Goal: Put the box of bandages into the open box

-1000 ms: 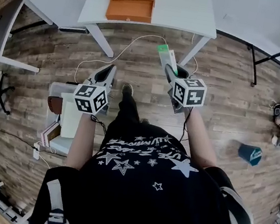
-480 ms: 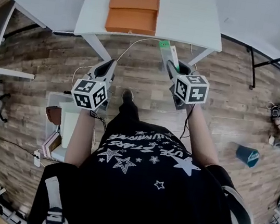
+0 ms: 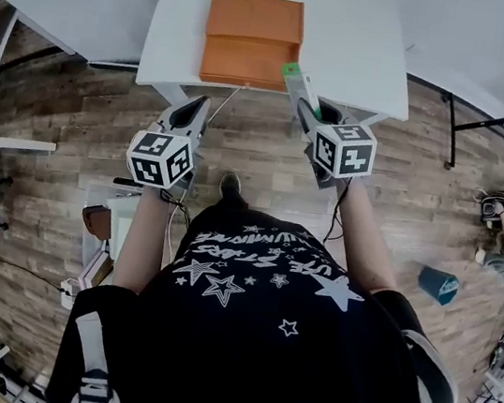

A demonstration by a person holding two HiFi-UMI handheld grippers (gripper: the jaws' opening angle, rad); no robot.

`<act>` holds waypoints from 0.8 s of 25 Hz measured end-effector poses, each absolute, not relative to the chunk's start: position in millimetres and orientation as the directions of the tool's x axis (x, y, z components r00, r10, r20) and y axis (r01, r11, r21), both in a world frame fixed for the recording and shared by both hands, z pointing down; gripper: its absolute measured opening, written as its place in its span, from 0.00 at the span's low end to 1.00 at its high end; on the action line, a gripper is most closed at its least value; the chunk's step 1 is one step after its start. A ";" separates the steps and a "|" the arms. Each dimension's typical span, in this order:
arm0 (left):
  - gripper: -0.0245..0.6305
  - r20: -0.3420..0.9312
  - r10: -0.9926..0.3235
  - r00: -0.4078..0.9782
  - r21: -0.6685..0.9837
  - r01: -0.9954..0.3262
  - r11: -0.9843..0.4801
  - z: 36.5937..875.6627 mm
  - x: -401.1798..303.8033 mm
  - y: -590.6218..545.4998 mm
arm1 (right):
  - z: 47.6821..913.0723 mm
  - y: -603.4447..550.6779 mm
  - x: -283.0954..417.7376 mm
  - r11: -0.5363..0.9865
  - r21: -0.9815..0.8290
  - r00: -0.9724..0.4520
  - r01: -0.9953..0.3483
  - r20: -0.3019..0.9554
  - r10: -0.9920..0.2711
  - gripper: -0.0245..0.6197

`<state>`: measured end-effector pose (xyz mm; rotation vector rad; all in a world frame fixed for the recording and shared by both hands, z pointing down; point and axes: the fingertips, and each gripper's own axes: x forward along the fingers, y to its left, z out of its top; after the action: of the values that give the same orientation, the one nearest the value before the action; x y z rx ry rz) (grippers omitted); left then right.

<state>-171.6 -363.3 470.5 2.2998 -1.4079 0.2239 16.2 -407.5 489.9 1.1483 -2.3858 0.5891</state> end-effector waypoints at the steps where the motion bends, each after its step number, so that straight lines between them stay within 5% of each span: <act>1: 0.07 0.353 -0.808 0.471 0.279 -0.878 -0.390 471.2 -177.6 -372.1 | 490.1 -415.7 7.7 0.580 -0.183 -0.573 -0.794 0.545 -0.613 0.21; 20: 0.07 0.367 -0.783 0.502 0.320 -0.858 -0.401 500.7 -245.4 -488.7 | 528.9 -536.2 -107.0 0.810 0.029 -0.589 -0.585 0.672 -0.449 0.21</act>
<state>-245.4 -488.7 500.7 2.2815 -1.3488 0.2158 -107.0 -536.2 528.9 0.7571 -2.2982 0.2546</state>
